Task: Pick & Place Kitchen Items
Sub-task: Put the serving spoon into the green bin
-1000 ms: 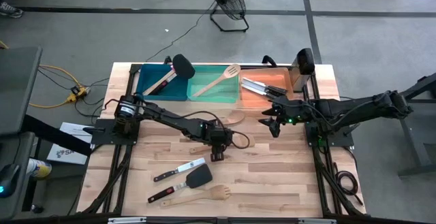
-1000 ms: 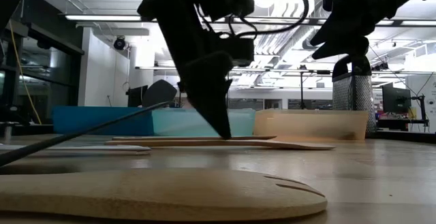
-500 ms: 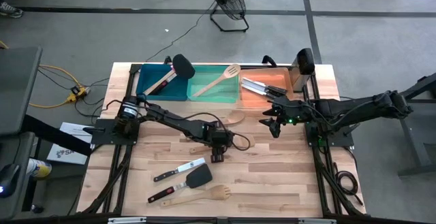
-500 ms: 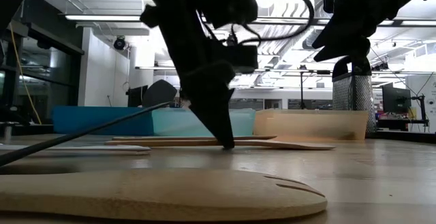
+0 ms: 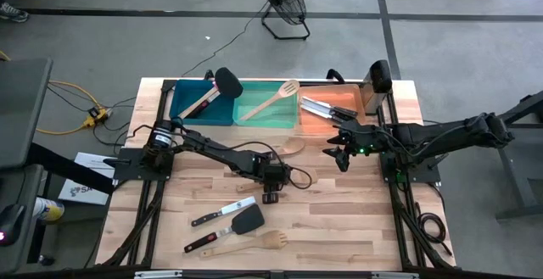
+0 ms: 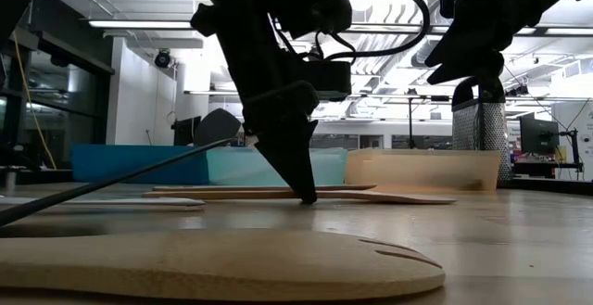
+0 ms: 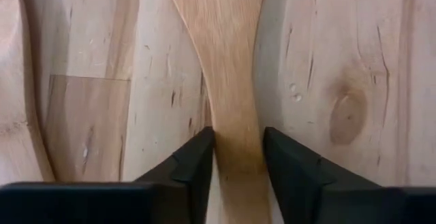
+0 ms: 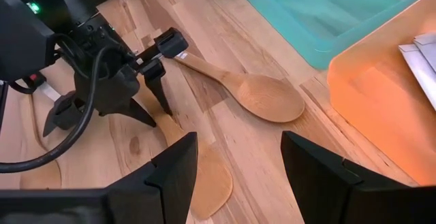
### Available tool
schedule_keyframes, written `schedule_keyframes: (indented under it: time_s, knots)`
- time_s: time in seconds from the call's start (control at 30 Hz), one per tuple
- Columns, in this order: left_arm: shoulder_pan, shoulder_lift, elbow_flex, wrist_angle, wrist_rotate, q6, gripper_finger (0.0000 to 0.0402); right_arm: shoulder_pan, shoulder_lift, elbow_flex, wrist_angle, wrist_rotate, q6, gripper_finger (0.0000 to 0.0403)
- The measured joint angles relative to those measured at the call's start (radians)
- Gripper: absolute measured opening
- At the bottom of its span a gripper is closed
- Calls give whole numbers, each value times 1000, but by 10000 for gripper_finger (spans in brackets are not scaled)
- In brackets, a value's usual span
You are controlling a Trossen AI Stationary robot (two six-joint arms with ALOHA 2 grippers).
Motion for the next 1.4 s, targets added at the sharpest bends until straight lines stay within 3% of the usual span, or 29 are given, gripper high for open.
schedule_keyframes:
  time_s: [0.13, 0.73, 1.13, 1.4]
  knots:
    - [0, 0, -1, -2, 1, -16, 84, 0, 0, 0, 0, 0, 0, 203]
    - [1, -25, -6, -34, -3, -110, 84, 1, 0, 0, -2, -26, 0, 203]
    - [2, -167, -8, -98, 3, -142, 84, 1, 0, 0, -6, -26, 0, 202]
    - [16, -253, -5, -117, -180, -135, 84, 1, 0, 0, -6, -26, -26, 202]
